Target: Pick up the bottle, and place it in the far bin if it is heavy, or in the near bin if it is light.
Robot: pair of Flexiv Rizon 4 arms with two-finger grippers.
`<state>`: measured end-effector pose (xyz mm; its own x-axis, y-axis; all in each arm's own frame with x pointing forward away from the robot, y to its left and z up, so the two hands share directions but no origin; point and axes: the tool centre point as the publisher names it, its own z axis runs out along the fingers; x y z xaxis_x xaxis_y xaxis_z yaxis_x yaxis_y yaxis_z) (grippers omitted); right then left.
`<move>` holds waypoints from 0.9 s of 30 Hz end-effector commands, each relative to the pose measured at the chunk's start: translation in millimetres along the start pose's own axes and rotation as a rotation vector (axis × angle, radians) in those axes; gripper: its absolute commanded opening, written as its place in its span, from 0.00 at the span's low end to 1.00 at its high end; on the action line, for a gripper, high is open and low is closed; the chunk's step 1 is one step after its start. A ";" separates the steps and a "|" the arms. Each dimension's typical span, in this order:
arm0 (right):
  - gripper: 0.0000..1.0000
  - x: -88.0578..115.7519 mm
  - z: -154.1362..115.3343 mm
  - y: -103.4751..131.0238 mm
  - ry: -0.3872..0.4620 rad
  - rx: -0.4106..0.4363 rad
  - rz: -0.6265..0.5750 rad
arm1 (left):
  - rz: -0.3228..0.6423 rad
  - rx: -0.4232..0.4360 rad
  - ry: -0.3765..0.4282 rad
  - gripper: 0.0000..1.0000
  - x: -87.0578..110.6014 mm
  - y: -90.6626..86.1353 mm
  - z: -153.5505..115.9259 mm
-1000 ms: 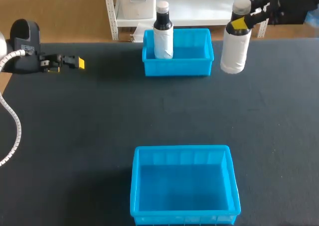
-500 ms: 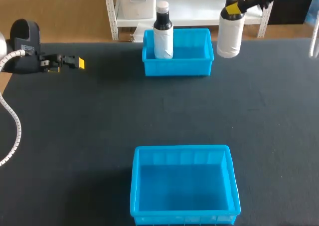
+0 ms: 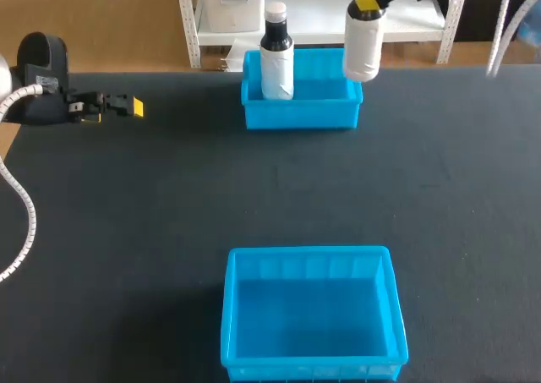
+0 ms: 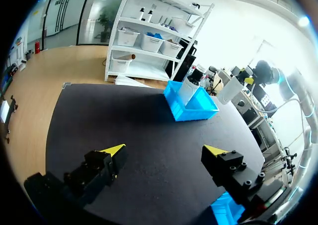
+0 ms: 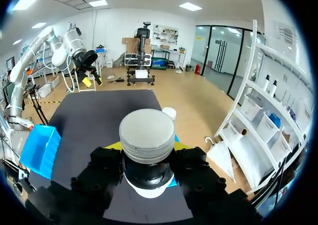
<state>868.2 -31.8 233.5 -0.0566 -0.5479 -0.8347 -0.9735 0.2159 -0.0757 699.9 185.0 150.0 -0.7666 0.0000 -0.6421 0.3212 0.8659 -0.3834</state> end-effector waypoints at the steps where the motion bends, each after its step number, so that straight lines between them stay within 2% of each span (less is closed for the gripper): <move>1: 0.00 -4.4 16.3 -28.1 -0.002 -0.102 -0.005 | 0.000 0.000 0.000 1.00 0.0 0.0 0.0; 12: 0.00 -5.5 48.1 -39.4 -0.012 -0.148 -0.010 | 0.000 0.000 0.000 1.00 0.0 0.0 0.0; 27: 0.00 11.2 77.4 -48.5 -0.027 -0.195 0.013 | 0.000 0.000 0.000 1.00 0.0 0.0 0.0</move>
<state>919.1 12.1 186.0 -0.0651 -0.5243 -0.8490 -0.9836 0.1771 -0.0339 699.9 185.0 150.0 -0.7666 0.0000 -0.6421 0.3211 0.8659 -0.3834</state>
